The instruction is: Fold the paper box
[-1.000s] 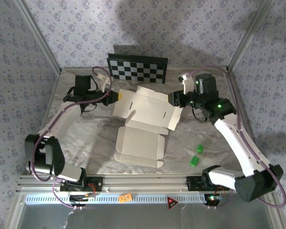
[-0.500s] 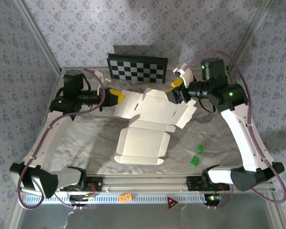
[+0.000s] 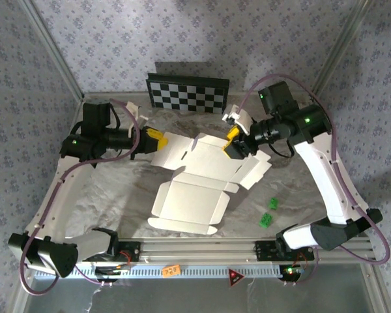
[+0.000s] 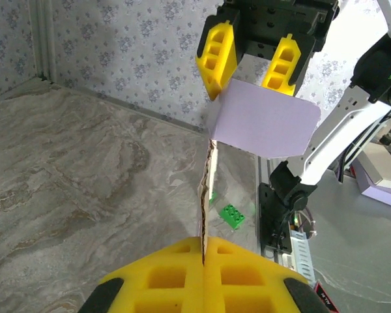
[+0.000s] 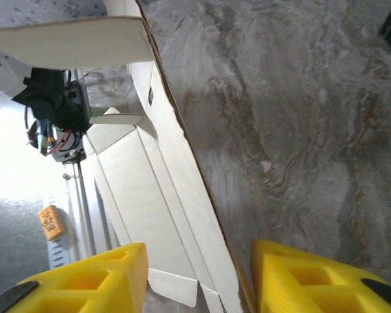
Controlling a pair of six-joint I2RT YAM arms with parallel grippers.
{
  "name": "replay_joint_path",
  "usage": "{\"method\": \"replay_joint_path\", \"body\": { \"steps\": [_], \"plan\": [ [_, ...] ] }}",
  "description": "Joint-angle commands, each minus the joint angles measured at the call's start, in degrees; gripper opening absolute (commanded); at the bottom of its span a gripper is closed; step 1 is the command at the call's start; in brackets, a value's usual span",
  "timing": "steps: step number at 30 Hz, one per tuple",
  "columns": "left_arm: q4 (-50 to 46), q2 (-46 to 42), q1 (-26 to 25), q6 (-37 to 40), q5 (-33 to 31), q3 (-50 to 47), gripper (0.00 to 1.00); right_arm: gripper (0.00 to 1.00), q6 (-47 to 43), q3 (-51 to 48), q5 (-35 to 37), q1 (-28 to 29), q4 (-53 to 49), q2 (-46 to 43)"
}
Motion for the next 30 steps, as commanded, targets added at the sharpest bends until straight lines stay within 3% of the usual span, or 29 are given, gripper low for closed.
{"method": "replay_joint_path", "body": {
  "steps": [1,9,24,30],
  "plan": [
    [-1.3,-1.9,-0.2,2.2,3.6,2.7,0.0,0.39,-2.1,1.0,-0.6,1.1,-4.4,0.9],
    [-2.2,-2.6,-0.2,4.1,3.4,3.0,0.0,0.22,-2.6,-1.0,-1.3,2.1,-4.3,0.6],
    [-0.7,-3.4,-0.2,3.1,2.4,2.9,0.0,0.2,-4.6,-2.8,-3.5,2.3,-5.3,0.2],
    [0.5,-3.7,-0.1,2.2,-0.6,2.6,0.0,0.07,-4.4,-2.9,-4.2,2.1,-4.9,-0.1]
  ]
}}
